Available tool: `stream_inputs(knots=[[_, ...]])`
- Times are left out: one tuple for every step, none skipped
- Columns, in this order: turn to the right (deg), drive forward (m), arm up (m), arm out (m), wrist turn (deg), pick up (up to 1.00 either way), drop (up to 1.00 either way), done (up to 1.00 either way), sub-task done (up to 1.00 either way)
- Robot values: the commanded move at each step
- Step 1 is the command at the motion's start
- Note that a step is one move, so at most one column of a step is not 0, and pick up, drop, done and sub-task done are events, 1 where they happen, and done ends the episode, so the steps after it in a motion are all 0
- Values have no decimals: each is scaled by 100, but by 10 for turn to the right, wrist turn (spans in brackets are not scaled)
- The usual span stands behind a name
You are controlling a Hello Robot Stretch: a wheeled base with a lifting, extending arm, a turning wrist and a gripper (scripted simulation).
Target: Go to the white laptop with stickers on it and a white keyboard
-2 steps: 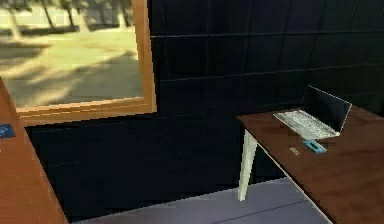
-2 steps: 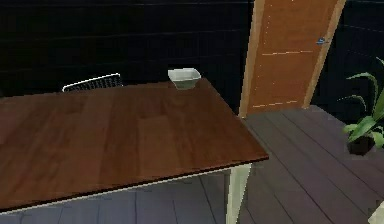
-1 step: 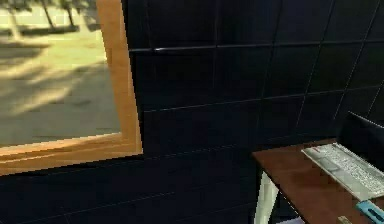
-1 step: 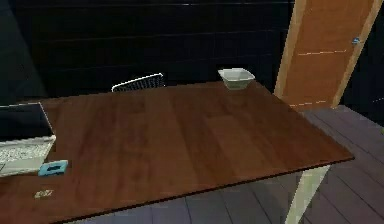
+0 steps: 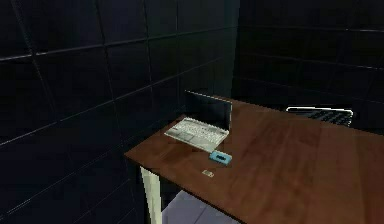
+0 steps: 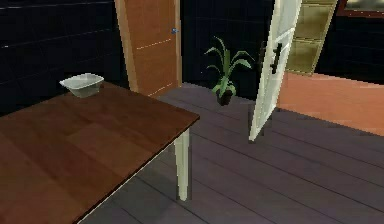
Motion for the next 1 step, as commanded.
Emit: stream_inputs(knots=[[0,0,0,0,0,0,0,100,0]])
